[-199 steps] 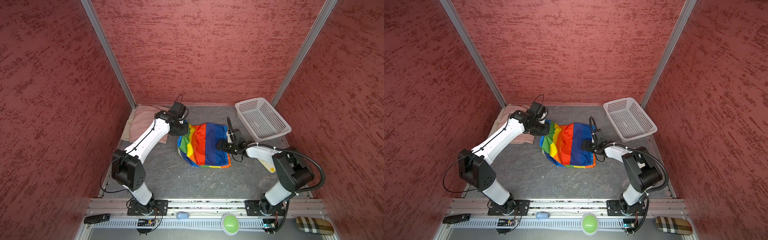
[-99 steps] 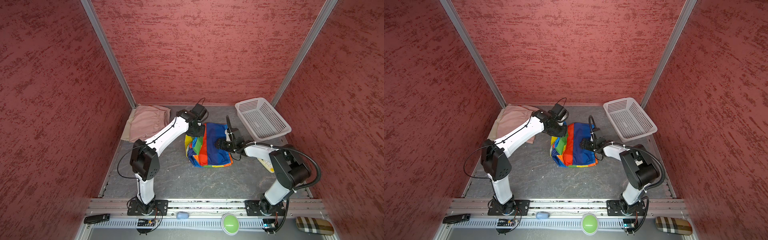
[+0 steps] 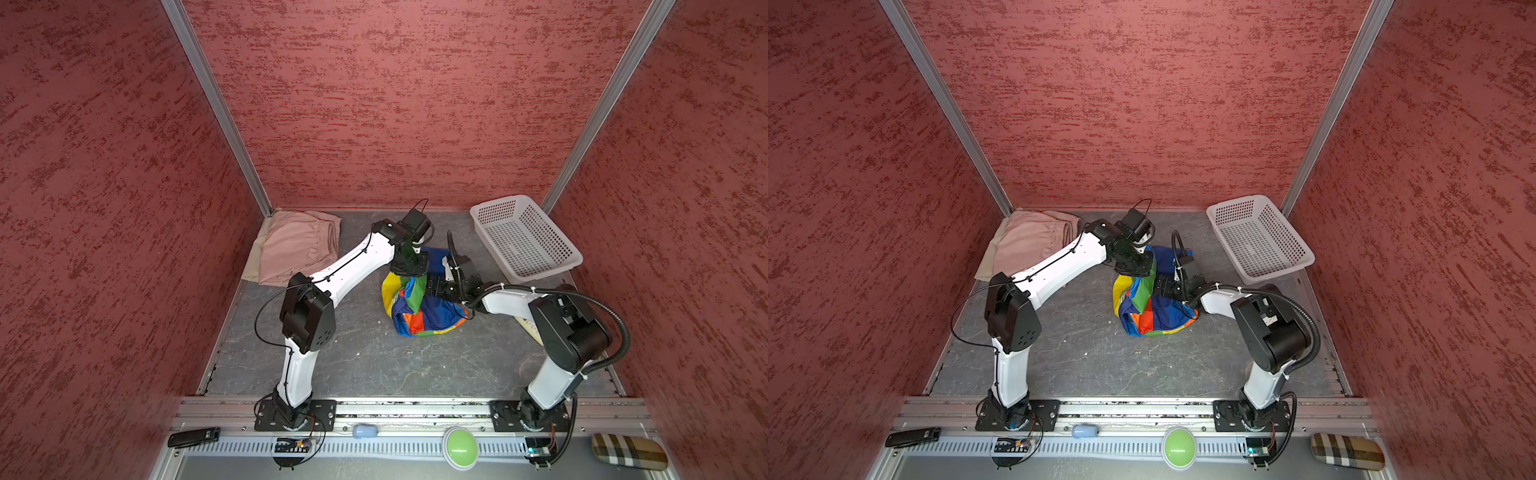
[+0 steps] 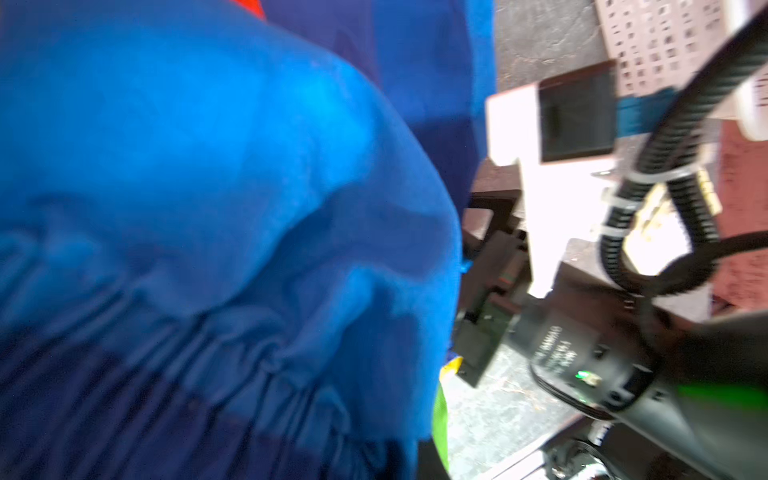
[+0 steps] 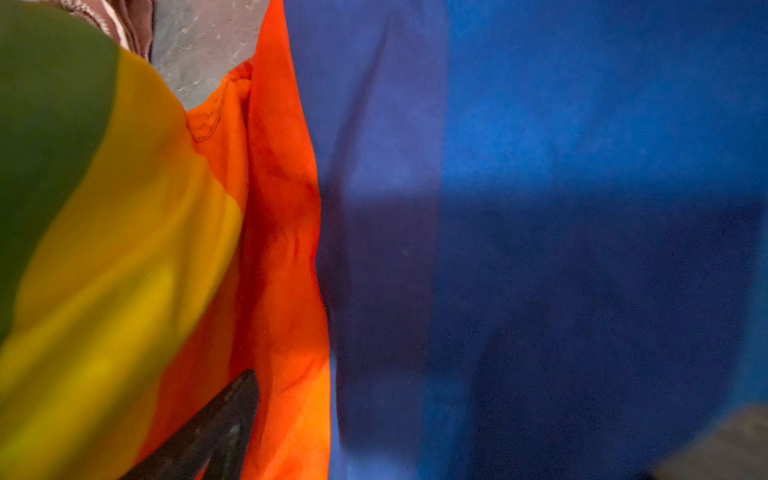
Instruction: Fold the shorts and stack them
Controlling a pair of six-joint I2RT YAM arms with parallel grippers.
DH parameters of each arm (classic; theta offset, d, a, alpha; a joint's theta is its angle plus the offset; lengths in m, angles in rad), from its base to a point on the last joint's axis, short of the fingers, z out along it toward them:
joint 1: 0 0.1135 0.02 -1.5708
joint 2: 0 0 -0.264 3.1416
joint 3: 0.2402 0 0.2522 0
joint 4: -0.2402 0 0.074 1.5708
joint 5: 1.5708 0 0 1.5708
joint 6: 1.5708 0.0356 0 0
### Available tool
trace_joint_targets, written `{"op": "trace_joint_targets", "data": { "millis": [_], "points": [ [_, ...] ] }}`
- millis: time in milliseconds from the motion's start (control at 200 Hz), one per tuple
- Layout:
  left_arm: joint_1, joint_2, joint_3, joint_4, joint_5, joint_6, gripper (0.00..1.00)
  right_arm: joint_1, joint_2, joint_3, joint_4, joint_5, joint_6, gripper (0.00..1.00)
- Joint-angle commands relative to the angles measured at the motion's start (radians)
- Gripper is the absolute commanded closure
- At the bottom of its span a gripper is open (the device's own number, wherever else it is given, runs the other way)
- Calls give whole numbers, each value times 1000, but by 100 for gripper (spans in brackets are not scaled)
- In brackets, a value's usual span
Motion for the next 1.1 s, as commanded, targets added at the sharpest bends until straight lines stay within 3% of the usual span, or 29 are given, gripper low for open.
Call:
{"op": "trace_joint_targets", "data": {
  "millis": [0,526,681,882,1042,1097],
  "points": [
    [-2,-12,15,71,94,-42,100,19,79,-29,-116,-45,41,6],
    [54,52,-107,309,205,-150,100,9,0,-83,-115,-94,62,3],
    [54,80,-112,335,207,-159,100,-33,-96,-164,-80,-120,66,1],
    [51,110,-109,344,212,-164,100,-54,-135,-164,-129,-128,40,1],
    [49,92,-132,389,240,-177,100,-105,-268,-191,-212,-111,5,1],
    [46,81,-136,415,253,-194,77,-119,-338,-190,-256,-101,-8,1]
  ]
}}
